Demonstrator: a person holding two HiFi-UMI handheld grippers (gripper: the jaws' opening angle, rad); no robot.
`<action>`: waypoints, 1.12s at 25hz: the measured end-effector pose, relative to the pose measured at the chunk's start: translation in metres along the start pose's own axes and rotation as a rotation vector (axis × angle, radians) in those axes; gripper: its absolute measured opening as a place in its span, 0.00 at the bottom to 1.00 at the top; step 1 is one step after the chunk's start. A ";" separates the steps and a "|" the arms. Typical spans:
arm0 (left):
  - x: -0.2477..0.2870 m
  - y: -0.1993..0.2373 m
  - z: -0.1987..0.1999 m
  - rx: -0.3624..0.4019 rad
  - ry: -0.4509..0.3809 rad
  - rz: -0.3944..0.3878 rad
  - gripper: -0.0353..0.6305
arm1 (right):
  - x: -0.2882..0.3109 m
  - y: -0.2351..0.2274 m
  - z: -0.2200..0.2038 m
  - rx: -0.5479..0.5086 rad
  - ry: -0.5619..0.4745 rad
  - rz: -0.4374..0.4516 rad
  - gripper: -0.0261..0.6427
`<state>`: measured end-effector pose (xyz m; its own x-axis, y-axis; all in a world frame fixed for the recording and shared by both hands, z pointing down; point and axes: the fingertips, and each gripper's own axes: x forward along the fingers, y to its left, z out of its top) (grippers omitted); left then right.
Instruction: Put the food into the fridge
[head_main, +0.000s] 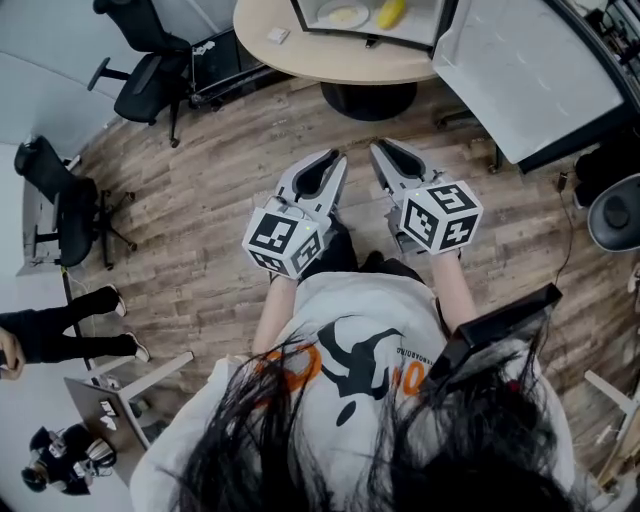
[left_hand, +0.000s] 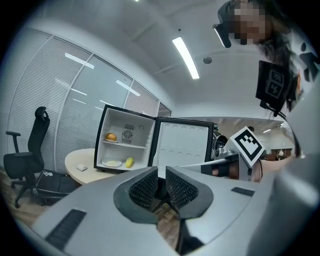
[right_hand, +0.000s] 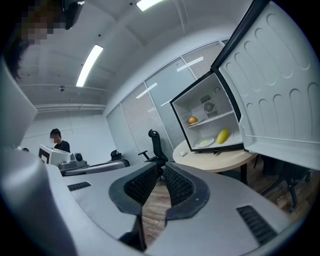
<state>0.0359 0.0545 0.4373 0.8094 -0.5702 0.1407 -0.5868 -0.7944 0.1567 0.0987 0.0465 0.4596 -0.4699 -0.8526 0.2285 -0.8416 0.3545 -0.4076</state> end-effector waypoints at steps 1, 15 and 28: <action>-0.003 -0.001 0.000 0.002 -0.004 0.001 0.13 | -0.001 0.003 -0.001 0.002 -0.002 0.004 0.13; -0.044 -0.003 -0.007 -0.001 -0.043 0.027 0.13 | -0.011 0.035 -0.016 -0.032 0.008 0.005 0.11; -0.054 0.008 -0.002 0.002 -0.062 0.039 0.13 | 0.001 0.044 -0.017 -0.037 0.018 0.014 0.11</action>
<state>-0.0127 0.0798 0.4324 0.7859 -0.6123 0.0862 -0.6178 -0.7718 0.1503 0.0567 0.0684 0.4570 -0.4861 -0.8405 0.2395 -0.8440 0.3804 -0.3780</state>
